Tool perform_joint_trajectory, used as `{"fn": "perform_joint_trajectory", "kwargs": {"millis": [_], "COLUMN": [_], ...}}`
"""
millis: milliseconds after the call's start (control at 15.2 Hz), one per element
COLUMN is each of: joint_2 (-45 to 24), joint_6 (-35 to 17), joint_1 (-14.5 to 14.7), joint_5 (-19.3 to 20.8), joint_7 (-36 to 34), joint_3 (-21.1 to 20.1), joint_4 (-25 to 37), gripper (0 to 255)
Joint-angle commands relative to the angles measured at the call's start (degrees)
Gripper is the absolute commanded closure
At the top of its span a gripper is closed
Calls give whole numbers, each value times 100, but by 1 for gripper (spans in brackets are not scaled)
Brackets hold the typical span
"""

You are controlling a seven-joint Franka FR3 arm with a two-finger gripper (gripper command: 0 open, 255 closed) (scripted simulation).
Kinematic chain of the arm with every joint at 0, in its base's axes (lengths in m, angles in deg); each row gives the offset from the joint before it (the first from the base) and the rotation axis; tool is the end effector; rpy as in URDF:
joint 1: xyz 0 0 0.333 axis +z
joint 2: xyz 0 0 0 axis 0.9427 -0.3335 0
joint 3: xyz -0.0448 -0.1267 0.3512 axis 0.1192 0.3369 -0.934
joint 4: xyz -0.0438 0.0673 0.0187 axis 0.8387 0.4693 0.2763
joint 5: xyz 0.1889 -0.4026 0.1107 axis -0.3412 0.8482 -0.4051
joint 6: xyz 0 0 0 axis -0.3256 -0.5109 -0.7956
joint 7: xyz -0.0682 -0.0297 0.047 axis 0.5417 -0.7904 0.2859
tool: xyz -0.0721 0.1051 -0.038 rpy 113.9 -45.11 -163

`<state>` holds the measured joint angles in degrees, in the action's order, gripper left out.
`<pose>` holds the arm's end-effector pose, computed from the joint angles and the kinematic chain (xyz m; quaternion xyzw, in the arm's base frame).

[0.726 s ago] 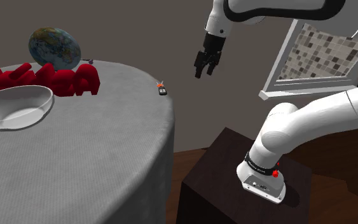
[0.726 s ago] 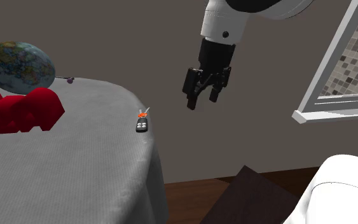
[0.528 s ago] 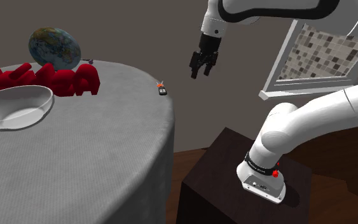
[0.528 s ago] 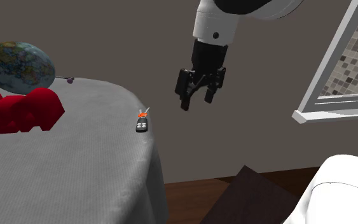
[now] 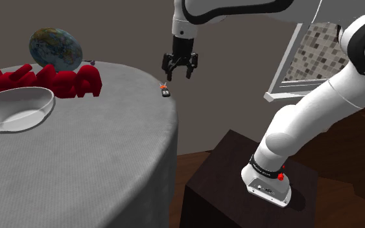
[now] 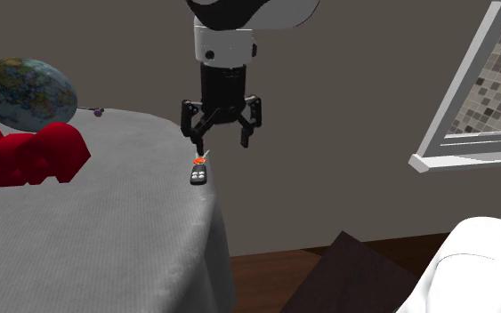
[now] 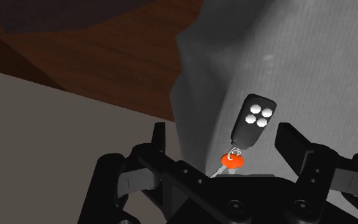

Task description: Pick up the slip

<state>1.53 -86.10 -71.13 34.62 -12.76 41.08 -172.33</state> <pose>0.4737 0.1021 0.5941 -0.9846 0.1702 0.0015 0.0409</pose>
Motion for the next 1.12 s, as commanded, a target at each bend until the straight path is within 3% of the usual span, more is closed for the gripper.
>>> {"fn": "perform_joint_trajectory", "kwargs": {"millis": [0,198,792,858,1056], "joint_2": [-484,-1259,-1269,-1258,-1261], "joint_6": [35,118,-464,-472,-472], "joint_1": [-55,-88,-68,-71,-68], "joint_5": [75,252,240,238,238], "joint_7": [-568,-1355,-1324,-1315,-1321], "joint_3": [-193,-429,-439,-434,-438], "joint_4": [428,1135,562,543,546], "gripper": [0,0,0,255,255]}}
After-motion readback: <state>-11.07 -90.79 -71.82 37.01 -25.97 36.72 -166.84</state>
